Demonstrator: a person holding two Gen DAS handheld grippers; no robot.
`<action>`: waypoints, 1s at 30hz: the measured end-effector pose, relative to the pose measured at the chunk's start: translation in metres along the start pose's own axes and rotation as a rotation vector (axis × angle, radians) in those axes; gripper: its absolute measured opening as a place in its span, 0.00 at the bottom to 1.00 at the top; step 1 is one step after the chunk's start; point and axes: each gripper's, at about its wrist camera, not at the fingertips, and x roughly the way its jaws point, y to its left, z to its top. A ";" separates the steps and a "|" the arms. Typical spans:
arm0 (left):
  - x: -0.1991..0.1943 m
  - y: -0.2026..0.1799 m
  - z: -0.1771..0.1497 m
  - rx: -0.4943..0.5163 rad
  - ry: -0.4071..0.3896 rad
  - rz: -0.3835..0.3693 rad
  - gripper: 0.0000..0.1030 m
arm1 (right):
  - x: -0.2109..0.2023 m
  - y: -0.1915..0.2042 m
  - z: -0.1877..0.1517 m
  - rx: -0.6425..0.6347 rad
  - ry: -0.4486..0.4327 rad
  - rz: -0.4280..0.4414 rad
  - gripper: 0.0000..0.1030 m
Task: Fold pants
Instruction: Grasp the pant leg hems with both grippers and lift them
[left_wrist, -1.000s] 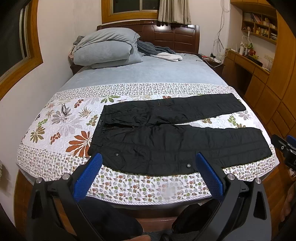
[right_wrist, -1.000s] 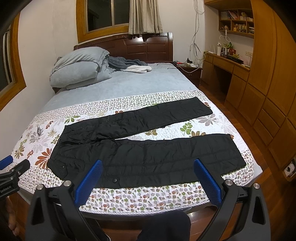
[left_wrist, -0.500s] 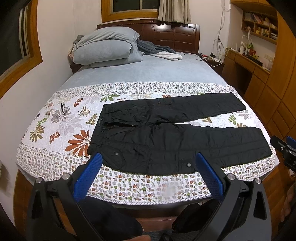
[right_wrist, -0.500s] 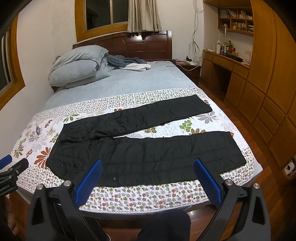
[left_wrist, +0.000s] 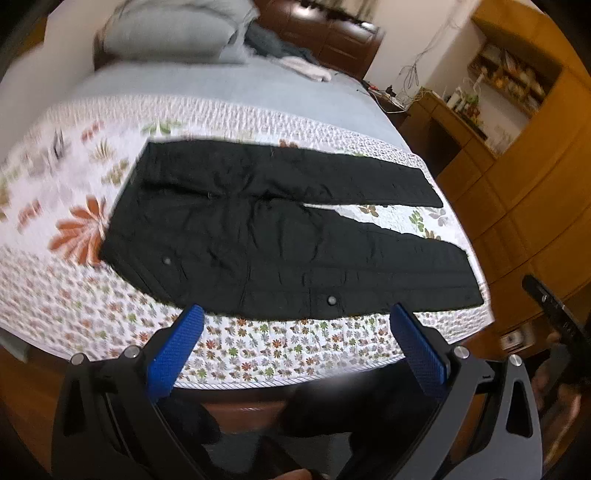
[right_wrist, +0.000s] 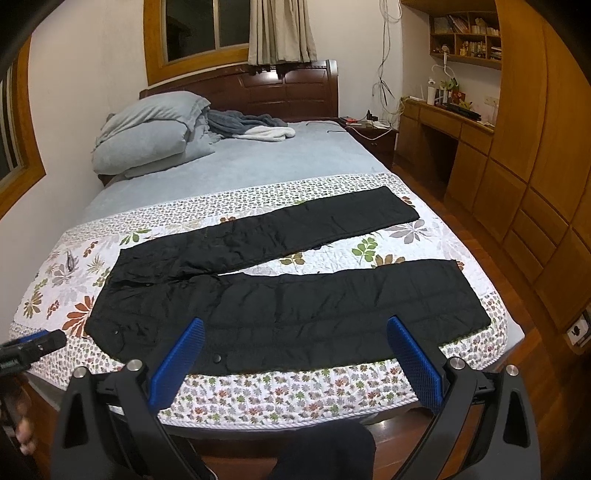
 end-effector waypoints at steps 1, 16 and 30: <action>0.005 0.013 0.002 -0.012 -0.002 0.000 0.97 | 0.006 -0.004 -0.002 -0.004 -0.003 0.013 0.97; 0.120 0.251 0.028 -0.535 0.187 -0.064 0.97 | 0.183 -0.134 -0.081 0.409 0.418 0.264 0.97; 0.174 0.259 0.043 -0.613 0.136 -0.100 0.97 | 0.194 -0.244 -0.099 0.761 0.323 0.359 0.97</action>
